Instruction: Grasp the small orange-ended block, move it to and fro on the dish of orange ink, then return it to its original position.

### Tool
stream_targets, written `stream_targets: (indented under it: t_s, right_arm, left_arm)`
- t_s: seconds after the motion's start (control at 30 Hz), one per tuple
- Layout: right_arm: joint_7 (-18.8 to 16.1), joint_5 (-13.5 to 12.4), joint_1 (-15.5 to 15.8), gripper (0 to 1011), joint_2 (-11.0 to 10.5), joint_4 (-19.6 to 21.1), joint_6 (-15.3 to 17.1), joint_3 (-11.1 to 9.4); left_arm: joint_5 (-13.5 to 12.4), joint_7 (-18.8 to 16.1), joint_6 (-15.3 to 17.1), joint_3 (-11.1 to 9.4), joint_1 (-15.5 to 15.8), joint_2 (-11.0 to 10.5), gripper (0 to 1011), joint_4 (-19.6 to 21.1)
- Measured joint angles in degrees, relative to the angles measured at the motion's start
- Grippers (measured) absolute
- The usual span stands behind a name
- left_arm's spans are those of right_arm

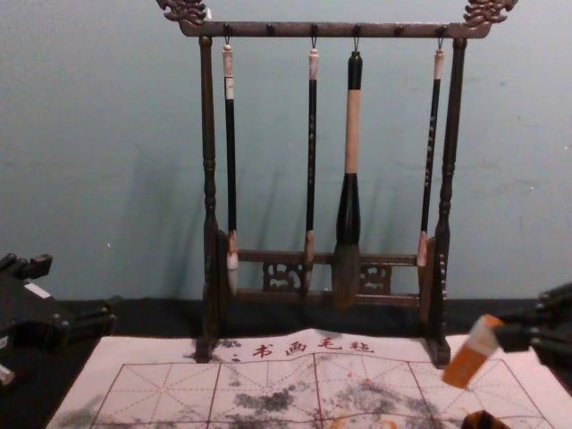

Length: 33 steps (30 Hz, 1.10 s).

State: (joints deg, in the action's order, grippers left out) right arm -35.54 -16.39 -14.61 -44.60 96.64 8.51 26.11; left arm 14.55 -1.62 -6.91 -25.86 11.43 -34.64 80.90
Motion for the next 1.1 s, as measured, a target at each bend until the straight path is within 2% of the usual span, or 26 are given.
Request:
stream_targets:
  t_s: [0.17, 0.5, 1.1]
  right_arm:
    - [0.13, -0.47, 1.88, 82, -1.37, 0.53, -0.12, -1.33]
    - [0.22, -1.19, 4.17, 82, -2.49, 1.11, -0.12, -2.81]
    - [-0.35, -1.13, 4.55, 82, -2.14, 0.21, 0.60, -2.71]
  left_arm:
    - [0.00, 0.00, 0.00, 0.00, 0.00, 0.00, 1001, 0.00]
    - [0.00, 0.00, 0.00, 0.00, 0.00, 0.00, 1001, 0.00]
    - [0.00, 0.00, 0.00, 0.00, 0.00, 0.00, 1001, 0.00]
